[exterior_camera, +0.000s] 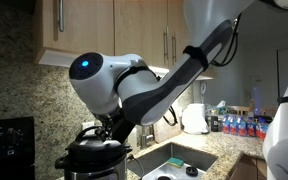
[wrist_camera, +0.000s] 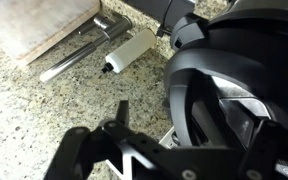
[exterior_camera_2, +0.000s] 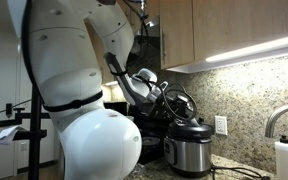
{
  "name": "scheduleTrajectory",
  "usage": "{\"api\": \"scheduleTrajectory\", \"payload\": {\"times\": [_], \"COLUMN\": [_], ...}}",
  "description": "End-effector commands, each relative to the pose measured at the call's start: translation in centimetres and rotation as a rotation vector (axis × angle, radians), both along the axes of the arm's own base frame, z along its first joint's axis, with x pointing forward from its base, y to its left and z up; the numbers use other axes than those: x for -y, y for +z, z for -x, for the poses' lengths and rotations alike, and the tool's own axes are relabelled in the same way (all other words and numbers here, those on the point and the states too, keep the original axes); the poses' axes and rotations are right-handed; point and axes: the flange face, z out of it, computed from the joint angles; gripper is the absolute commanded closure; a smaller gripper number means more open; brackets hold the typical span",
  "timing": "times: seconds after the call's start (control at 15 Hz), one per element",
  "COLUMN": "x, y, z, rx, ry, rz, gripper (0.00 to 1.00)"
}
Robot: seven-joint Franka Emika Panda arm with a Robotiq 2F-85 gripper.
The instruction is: Pick up the lid from the cooker and put it on the counter
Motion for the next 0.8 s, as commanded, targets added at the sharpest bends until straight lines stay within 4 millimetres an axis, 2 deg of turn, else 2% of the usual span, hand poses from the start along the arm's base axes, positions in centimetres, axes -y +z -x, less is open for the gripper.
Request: {"api": "scheduleTrajectory", "payload": {"times": [0.0, 0.27, 0.53, 0.73], "x": [-1.3, -2.5, -3.6, -3.7], "y": [-1.4, -3.0, -3.4, -4.1], "z": [-1.3, -1.9, -2.2, -2.6], "rx": [0.055, 0.164, 0.25, 0.273], "ry": [0.01, 0.068, 0.114, 0.122], "rz": [0.039, 0.096, 0.174, 0.224], "gripper": [0.0, 0.0, 0.0, 0.0]}}
